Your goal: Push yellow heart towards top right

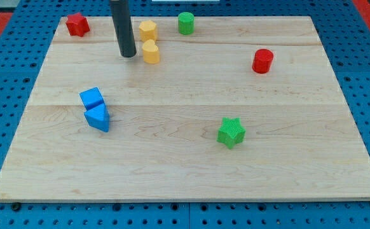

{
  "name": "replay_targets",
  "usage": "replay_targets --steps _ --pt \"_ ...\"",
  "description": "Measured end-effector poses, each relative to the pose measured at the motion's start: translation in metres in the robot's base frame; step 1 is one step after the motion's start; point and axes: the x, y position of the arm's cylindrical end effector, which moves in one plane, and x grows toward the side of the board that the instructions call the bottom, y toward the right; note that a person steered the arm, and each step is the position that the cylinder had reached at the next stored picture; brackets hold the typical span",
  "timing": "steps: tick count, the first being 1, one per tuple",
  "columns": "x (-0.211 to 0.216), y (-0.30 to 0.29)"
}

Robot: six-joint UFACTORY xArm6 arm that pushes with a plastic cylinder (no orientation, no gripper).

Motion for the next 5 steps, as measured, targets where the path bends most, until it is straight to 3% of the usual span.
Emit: replay_targets --steps 1,3,5 --pt "-0.009 0.064" --pt "-0.048 0.126" --pt "-0.051 0.09"
